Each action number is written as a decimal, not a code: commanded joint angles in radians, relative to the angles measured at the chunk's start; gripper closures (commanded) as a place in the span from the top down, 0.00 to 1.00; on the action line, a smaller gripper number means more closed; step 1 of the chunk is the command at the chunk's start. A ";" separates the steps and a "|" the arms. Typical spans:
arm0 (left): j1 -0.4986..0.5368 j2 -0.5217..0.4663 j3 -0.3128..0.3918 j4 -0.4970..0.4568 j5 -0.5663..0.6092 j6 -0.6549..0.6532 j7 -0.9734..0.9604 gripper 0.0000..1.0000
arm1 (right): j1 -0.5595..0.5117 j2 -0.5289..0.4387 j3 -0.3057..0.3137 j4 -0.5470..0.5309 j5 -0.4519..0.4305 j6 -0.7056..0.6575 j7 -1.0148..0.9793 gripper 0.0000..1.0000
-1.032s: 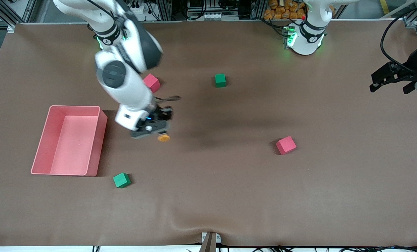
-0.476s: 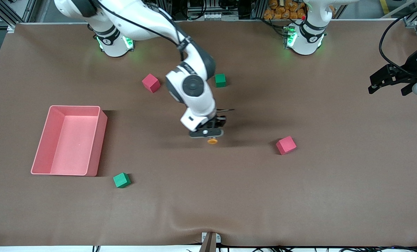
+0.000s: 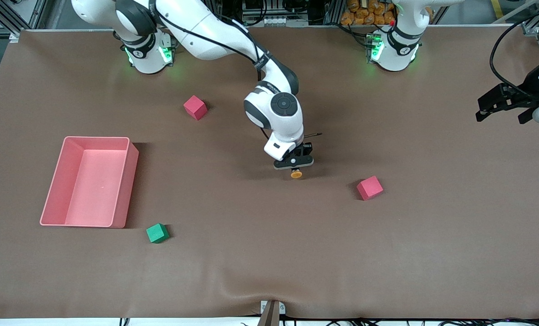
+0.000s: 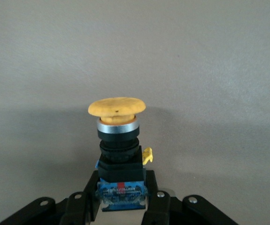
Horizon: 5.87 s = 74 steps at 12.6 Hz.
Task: Place and upright button with both arms
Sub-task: 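Carry the button to the table middle and set it upright, then open the right gripper and withdraw while the left gripper reaches the button, then lower the left gripper around the button while the right gripper draws back, then close the left gripper on the button while the right arm returns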
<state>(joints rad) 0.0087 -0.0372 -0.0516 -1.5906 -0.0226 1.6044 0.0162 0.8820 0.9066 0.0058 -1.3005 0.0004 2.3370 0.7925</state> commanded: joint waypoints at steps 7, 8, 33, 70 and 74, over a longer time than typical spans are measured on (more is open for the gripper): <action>-0.004 0.013 -0.004 0.015 -0.014 0.000 0.024 1.00 | 0.012 0.049 -0.027 0.050 -0.071 0.010 0.066 1.00; -0.004 0.037 -0.004 0.017 -0.011 0.000 0.024 1.00 | 0.008 0.037 -0.027 0.050 -0.069 0.008 0.068 1.00; -0.483 0.543 -0.011 0.250 -0.056 0.090 -0.524 1.00 | -0.794 -0.485 -0.018 0.015 -0.051 -0.602 -0.801 1.00; -0.701 0.830 -0.001 0.089 0.024 0.594 -0.960 0.89 | -0.937 -0.505 -0.023 0.006 0.079 -0.640 -1.016 1.00; -0.702 0.829 0.001 0.064 0.036 0.598 -0.964 0.84 | -0.930 -0.508 -0.023 0.006 0.078 -0.643 -1.004 1.00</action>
<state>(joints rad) -0.6832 0.7958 -0.0582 -1.5039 -0.0185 2.1814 -0.9143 -0.0378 0.4229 -0.0287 -1.2731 0.0623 1.6960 -0.2075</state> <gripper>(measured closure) 0.132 0.000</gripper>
